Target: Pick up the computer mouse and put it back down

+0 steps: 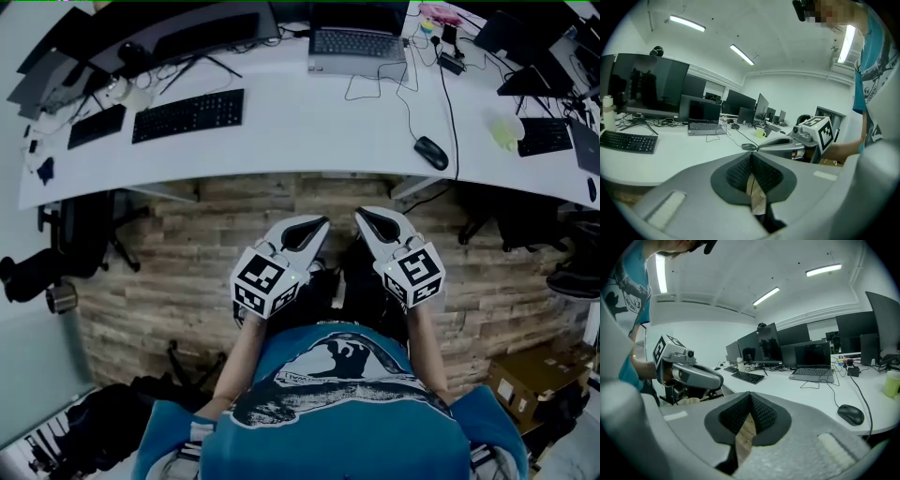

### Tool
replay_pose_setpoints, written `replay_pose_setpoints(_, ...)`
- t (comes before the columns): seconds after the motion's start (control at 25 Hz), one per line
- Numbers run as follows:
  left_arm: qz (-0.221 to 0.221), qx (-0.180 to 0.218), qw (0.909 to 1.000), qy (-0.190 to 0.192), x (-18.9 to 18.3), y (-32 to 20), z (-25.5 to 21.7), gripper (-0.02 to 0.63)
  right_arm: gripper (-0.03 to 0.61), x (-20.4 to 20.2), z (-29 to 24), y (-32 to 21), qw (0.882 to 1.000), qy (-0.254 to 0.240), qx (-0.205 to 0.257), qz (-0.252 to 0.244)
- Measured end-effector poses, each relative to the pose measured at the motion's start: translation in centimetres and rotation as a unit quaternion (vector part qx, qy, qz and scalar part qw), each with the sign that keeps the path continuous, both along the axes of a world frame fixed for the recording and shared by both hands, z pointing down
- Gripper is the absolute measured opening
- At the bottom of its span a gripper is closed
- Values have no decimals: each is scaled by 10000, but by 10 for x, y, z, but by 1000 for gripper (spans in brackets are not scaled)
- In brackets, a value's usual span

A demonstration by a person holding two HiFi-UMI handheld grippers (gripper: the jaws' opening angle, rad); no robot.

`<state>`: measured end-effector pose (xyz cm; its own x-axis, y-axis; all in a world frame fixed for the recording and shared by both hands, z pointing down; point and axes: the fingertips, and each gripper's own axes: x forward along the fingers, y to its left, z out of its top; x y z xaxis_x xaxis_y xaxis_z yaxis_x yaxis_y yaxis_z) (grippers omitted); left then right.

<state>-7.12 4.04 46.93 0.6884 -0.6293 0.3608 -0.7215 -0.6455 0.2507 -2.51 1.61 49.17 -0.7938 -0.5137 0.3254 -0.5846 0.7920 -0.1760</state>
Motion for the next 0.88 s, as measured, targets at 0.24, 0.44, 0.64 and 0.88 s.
replay_pose_setpoints(0.24,41,113,9999,56,-1,6,-5,12,2,-3,-5,9,9999,113,77,-56)
replay_pose_setpoints(0.44,144,167,9997,86,2,11,-6,12,2,-2,-7,14,9998,151,111,-38)
replay_pose_setpoints(0.64,231,215,9994,111,3,14,-7,12,2,-6,-6,21,9997,207,129,-92)
replay_pose_setpoints(0.88,346,277,9989,126,5,17,-9,12,2,-10,-6,28,9995,258,153,-123)
